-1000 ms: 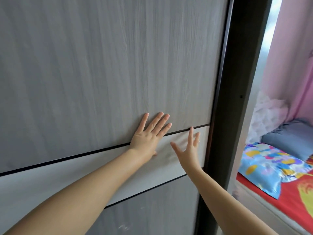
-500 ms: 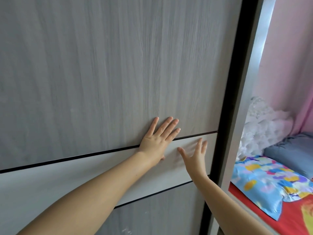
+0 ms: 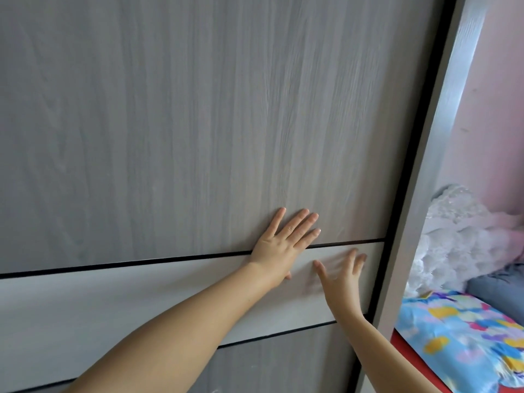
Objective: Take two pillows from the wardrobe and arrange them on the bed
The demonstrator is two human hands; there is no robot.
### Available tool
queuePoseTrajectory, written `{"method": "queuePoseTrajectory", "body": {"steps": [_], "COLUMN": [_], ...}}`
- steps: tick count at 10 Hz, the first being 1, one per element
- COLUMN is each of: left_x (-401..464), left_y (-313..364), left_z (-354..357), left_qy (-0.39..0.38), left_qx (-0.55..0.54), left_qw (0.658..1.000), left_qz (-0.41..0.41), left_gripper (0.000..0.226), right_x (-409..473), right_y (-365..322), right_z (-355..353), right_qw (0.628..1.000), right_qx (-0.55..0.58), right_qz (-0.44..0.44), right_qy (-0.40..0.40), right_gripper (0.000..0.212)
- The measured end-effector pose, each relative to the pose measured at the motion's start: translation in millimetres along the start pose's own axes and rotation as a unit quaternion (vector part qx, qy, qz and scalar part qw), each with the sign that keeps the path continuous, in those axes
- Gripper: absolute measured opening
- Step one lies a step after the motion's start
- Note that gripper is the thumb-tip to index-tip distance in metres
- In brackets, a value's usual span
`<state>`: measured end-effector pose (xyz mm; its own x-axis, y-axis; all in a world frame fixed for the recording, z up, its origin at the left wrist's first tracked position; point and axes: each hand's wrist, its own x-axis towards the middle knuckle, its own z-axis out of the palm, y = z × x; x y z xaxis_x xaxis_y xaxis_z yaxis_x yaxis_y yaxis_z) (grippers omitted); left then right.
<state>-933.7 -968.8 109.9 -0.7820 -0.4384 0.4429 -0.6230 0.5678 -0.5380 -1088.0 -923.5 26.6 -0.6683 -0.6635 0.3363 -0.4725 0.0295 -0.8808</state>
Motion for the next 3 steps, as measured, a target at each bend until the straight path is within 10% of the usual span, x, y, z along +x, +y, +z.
{"method": "queuePoseTrajectory", "body": {"steps": [3], "left_x": [-48.2], "left_y": [24.0], "left_z": [12.9], "left_qy": [0.072], "left_qx": [-0.075], "left_qw": [0.994], "left_qz": [0.034], "left_gripper": [0.078], "right_x": [-7.4], "right_y": [-27.9], "right_z": [-61.6], "right_qw": [0.997], "right_qx": [-0.053], "right_qz": [-0.026], "right_qy": [-0.056], "right_gripper": [0.063]}}
